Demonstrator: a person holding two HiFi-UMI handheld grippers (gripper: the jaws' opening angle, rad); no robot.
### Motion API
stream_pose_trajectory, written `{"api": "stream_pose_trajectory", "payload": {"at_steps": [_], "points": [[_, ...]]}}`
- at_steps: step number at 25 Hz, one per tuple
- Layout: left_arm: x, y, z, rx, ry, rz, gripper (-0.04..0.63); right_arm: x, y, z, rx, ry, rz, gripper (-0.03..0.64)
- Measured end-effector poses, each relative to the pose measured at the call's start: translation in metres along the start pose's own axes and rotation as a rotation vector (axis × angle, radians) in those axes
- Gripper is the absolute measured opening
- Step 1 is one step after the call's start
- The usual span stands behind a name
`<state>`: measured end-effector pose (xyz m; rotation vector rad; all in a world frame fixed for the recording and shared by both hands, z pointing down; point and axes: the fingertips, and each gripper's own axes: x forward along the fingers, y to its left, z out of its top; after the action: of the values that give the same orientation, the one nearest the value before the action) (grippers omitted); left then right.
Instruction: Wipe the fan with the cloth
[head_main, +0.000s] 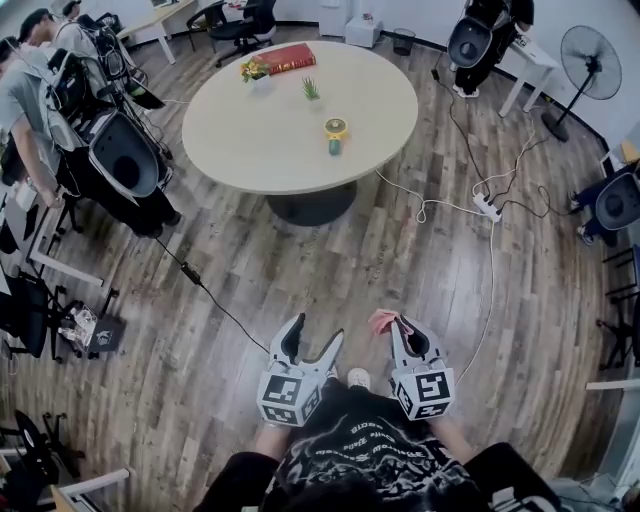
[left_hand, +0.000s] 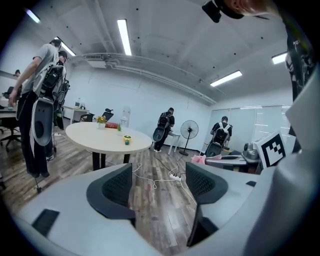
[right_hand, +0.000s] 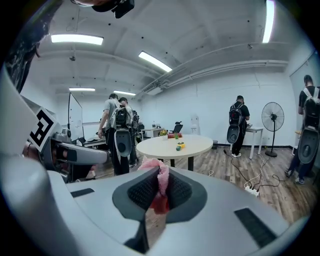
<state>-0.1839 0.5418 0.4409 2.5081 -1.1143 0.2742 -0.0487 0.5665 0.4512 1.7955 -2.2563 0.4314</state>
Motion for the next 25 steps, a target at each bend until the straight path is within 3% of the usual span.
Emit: {"api": "stream_pose_trajectory", "payload": {"at_steps": [7, 13, 20, 25], "points": [[0.014, 0.029, -0.005, 0.001, 0.075, -0.049, 0.346, 0.027, -0.004, -0.004, 0.023, 0.026, -0.055, 0.034], [0.019, 0.048, 0.000, 0.047, 0.076, -0.033, 0.345, 0.043, -0.006, -0.006, 0.173, 0.024, -0.069, 0.034], [0.051, 0.072, 0.016, 0.005, 0.043, 0.017, 0.345, 0.086, -0.035, 0.002, 0.134, 0.025, -0.060, 0.034], [0.094, 0.091, 0.037, -0.012, 0.030, 0.074, 0.345, 0.134, -0.063, 0.023, 0.119, 0.040, -0.004, 0.034]]}}
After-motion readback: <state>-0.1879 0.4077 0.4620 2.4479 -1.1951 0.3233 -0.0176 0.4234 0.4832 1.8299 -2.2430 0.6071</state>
